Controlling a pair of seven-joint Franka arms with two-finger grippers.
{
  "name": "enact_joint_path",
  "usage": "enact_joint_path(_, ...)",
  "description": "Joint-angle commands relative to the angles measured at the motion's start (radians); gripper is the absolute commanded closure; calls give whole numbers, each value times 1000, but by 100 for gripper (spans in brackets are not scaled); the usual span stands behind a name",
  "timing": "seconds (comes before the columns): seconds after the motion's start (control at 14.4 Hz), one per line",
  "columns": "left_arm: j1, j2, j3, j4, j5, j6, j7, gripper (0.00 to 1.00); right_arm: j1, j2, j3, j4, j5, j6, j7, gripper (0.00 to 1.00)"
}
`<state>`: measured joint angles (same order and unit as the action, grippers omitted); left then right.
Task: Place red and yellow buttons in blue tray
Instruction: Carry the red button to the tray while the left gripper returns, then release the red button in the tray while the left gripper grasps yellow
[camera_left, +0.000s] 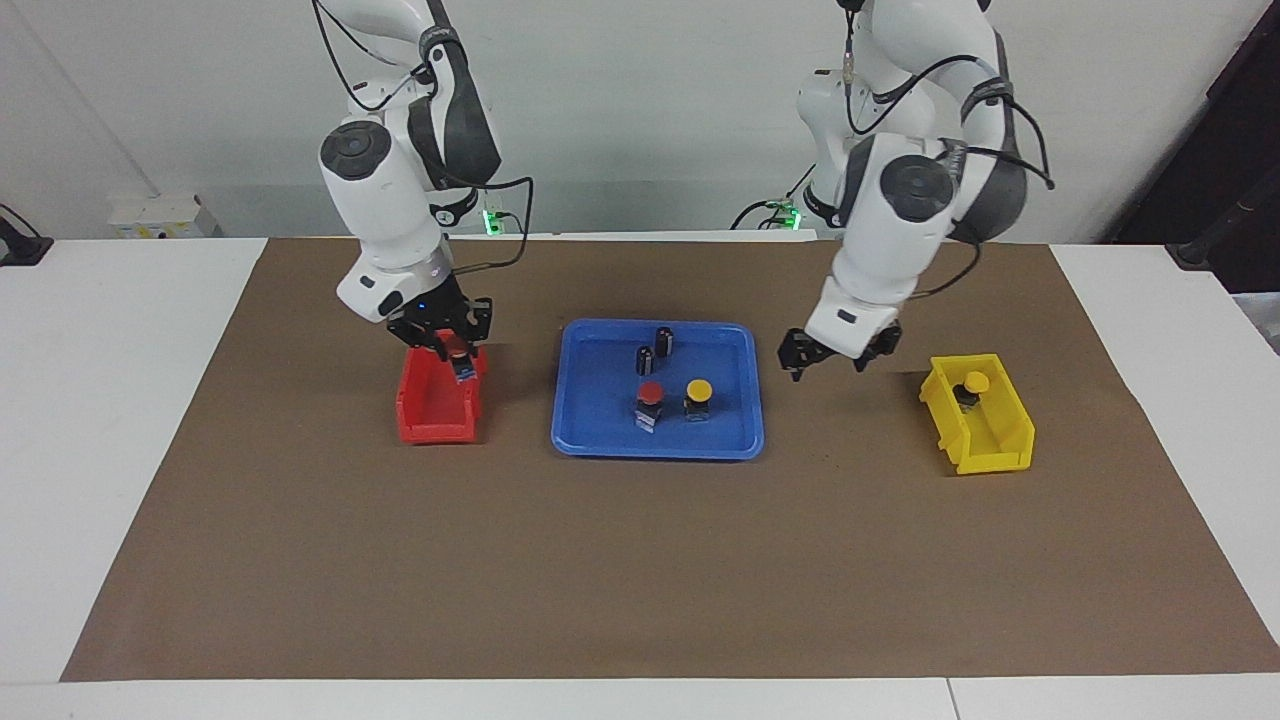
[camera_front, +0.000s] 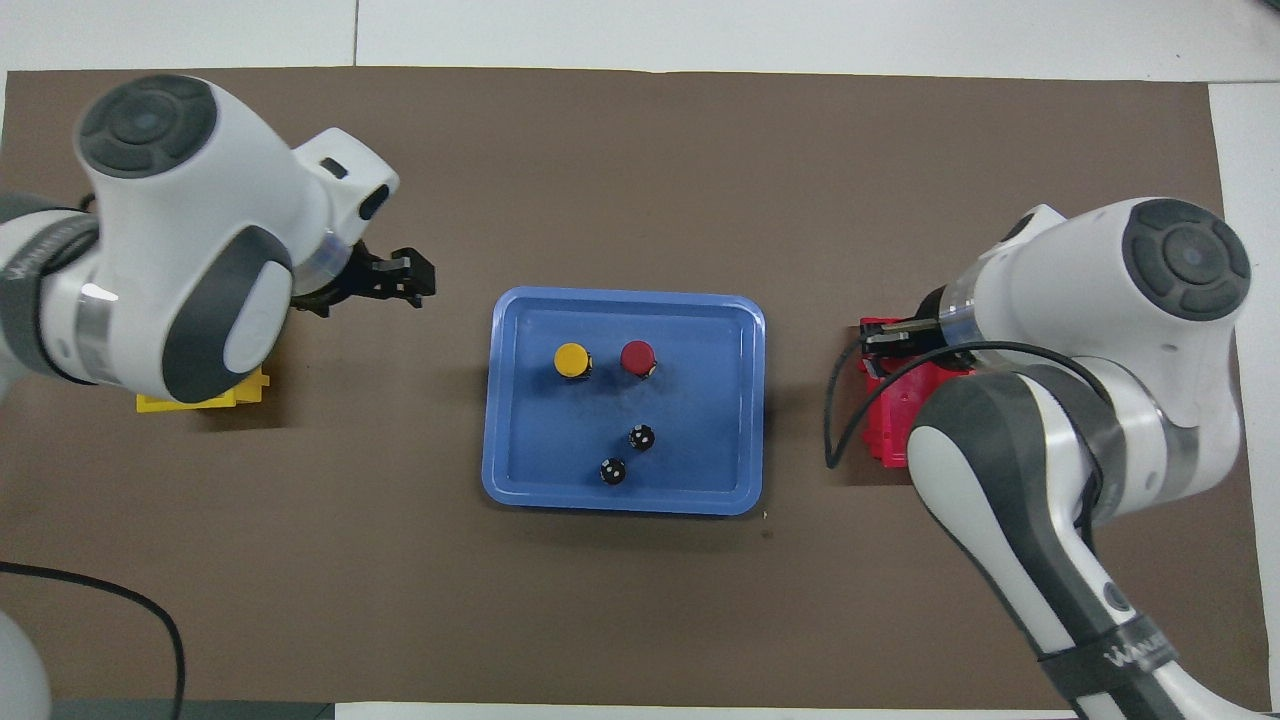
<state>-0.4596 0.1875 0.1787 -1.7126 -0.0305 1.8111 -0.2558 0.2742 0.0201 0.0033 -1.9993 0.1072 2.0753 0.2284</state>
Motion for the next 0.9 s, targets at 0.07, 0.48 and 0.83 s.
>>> enact_joint_path(0.07,186,-19,-4,-22,-6,-21,229,2,127,104,1,25,29,126,175,70)
enact_joint_path(0.48,341,-69,-4,-169,-6,140,409,15,210,201,1,13,16,216,206,69)
enact_joint_path(0.83,368,-145,-4,-346,-6,250,466,17,227,261,1,13,14,296,218,62)
